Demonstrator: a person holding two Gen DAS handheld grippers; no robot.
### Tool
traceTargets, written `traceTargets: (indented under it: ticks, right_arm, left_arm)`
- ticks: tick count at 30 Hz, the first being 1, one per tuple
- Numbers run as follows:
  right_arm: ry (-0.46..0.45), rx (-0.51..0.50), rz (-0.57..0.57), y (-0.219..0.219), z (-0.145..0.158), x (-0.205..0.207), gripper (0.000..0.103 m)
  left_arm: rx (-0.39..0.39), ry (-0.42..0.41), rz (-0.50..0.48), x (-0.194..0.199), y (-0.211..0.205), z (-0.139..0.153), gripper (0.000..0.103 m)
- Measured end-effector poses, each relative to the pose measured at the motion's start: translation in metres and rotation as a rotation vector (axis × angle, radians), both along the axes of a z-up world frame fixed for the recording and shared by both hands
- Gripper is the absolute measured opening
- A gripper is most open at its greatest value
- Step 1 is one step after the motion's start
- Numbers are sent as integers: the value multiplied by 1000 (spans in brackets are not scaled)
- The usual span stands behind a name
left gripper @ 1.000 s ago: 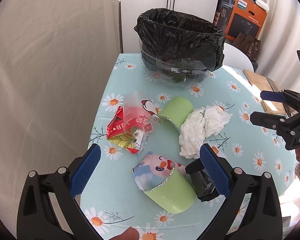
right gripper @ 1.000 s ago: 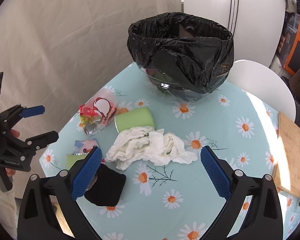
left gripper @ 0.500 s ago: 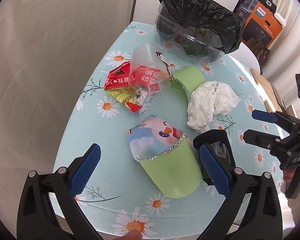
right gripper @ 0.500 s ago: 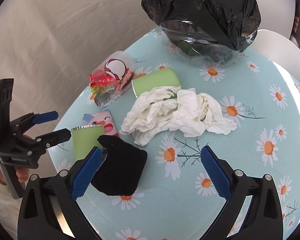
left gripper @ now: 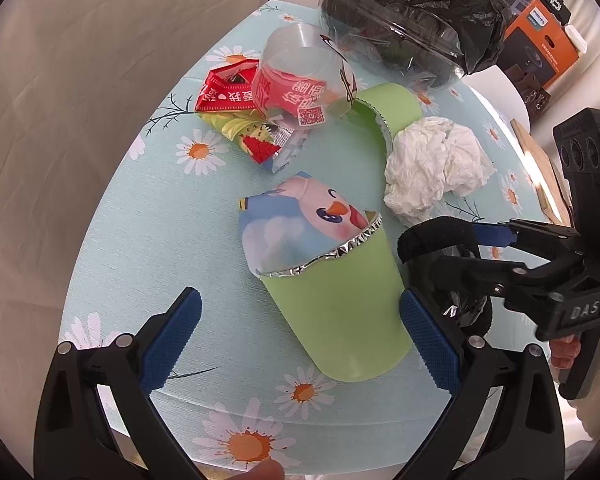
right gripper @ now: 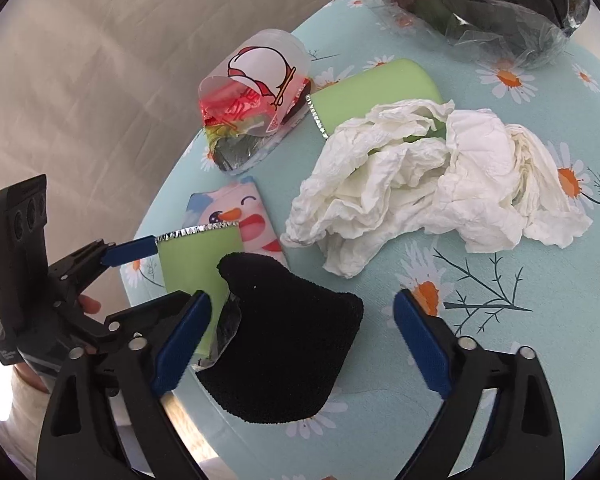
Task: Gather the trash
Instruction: 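Grasp the black cloth with the right tool while the left tool grasps the green cup, then lift the black cloth and green cup and carry them over the bin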
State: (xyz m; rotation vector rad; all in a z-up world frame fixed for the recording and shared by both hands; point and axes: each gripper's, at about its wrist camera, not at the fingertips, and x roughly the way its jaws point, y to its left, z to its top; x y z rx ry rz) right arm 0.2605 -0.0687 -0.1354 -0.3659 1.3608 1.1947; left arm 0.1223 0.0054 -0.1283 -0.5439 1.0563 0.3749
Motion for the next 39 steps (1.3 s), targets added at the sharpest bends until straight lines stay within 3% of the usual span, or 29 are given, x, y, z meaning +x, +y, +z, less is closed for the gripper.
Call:
traceTargets:
  ticks: [5, 12, 14, 16, 22, 39]
  right_arm:
    - [-26, 3, 50, 2, 4, -8, 55]
    - [-62, -11, 6, -25, 13, 1, 56]
    - [-72, -18, -7, -35, 15, 3, 56]
    - [-74, -22, -21, -43, 15, 4, 56]
    - [-80, -29, -66, -69, 16, 14, 57]
    - [-142, 24, -136, -98, 46, 3, 57]
  left_arm:
    - [-30, 5, 10, 5, -3, -6, 97]
    - [-25, 38, 0, 20, -11, -15, 97]
    - [-30, 32, 14, 21, -10, -14, 94]
    - [-30, 27, 25, 21, -6, -11, 78]
    - [-84, 28, 11, 14, 0, -9, 69]
    - [6, 42, -52, -13, -16, 25, 68]
